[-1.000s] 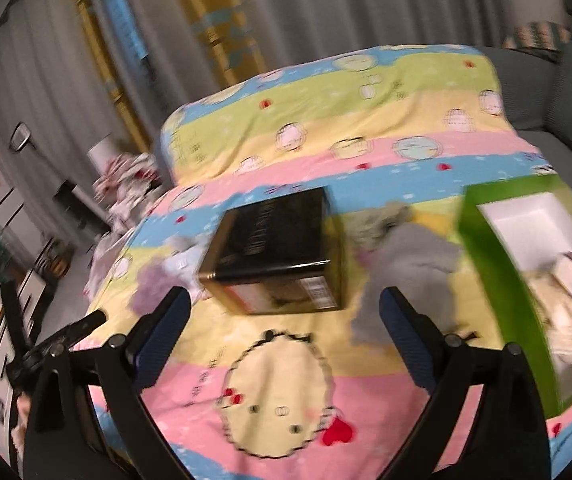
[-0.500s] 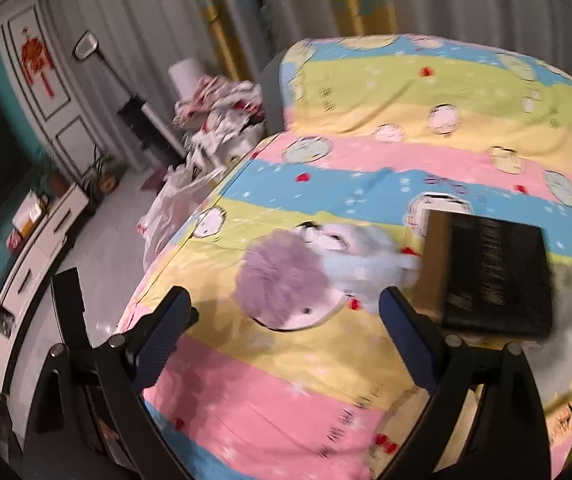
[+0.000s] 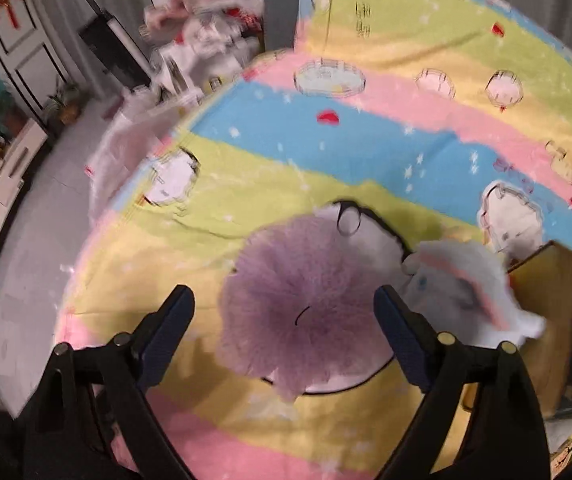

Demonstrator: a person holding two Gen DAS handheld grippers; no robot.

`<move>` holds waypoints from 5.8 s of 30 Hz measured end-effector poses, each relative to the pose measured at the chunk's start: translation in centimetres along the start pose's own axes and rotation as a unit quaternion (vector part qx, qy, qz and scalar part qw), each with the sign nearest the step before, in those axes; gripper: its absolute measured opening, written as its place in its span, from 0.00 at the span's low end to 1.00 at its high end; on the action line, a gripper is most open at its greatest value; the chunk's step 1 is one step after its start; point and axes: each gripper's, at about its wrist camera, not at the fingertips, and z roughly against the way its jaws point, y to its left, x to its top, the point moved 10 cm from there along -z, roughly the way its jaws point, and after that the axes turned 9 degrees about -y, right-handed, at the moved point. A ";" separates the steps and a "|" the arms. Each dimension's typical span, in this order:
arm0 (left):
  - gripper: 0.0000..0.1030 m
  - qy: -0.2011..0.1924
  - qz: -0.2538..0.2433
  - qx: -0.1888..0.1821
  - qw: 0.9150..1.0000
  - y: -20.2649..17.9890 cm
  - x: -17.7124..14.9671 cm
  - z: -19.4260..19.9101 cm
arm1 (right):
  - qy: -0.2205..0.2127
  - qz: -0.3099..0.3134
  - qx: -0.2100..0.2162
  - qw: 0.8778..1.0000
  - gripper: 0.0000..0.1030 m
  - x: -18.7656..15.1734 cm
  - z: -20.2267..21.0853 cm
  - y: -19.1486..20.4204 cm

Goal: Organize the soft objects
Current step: 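Move the right tool to the purple mesh bath puff and close on it, then lift the bath puff with the right tool and carry it toward the box, then lower the bath puff into the green box and open the right tool, then move the right tool to the light blue plush toy and close on it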

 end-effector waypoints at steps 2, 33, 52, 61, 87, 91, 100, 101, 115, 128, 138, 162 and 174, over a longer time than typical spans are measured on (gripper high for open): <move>0.87 0.000 0.002 0.000 1.000 0.2 0.2 0.0 | 0.025 -0.005 -0.004 1.000 0.82 -1.0 -1.9 -0.3; 0.87 0.059 -0.102 -0.150 0.982 -11.0 -6.0 2.4 | -0.023 -0.046 -0.016 0.999 0.33 -15.6 12.5 -10.8; 0.86 0.124 -0.212 -0.209 0.947 -17.9 -14.3 3.7 | -0.102 -0.194 0.003 0.976 0.78 -15.7 15.5 -18.4; 0.73 0.168 -0.257 -0.228 0.924 -20.0 -19.2 3.4 | -0.068 -0.226 0.082 0.968 0.68 -16.6 13.0 -16.5; 0.25 0.067 -0.338 -0.305 0.888 -30.0 -18.8 9.3 | -0.152 -0.253 0.103 0.950 0.23 -14.8 18.3 -18.5; 0.26 0.044 -0.364 -0.333 0.869 -34.9 -19.7 11.3 | -0.203 -0.274 0.077 0.937 0.23 -14.5 22.1 -22.2; 0.26 0.050 -0.414 -0.395 0.819 -44.4 -25.3 12.9 | -0.274 -0.349 0.007 0.896 0.23 -17.8 28.6 -32.4; 0.26 0.053 -0.418 -0.400 0.814 -45.3 -26.0 13.0 | -0.278 -0.357 0.001 0.892 0.23 -18.1 29.0 -33.1; 0.26 0.103 -0.472 -0.426 0.765 -53.0 -34.5 12.6 | -0.306 -0.489 -0.073 0.814 0.23 -25.0 31.7 -43.0; 0.26 0.140 -0.489 -0.390 0.768 -54.2 -37.8 9.4 | -0.268 -0.523 -0.150 0.796 0.23 -28.0 30.5 -46.9; 0.26 0.153 -0.472 -0.370 0.785 -54.9 -37.6 7.8 | -0.264 -0.523 -0.166 0.794 0.23 -28.3 30.4 -47.9; 0.80 0.115 -0.451 -0.377 0.801 -51.2 -32.2 11.1 | -0.344 -0.476 -0.183 0.788 0.93 -25.7 34.9 -45.4; 0.91 0.089 -0.366 -0.347 0.859 -42.4 -23.3 11.5 | -0.343 -0.411 -0.157 0.830 0.99 -22.4 34.9 -39.6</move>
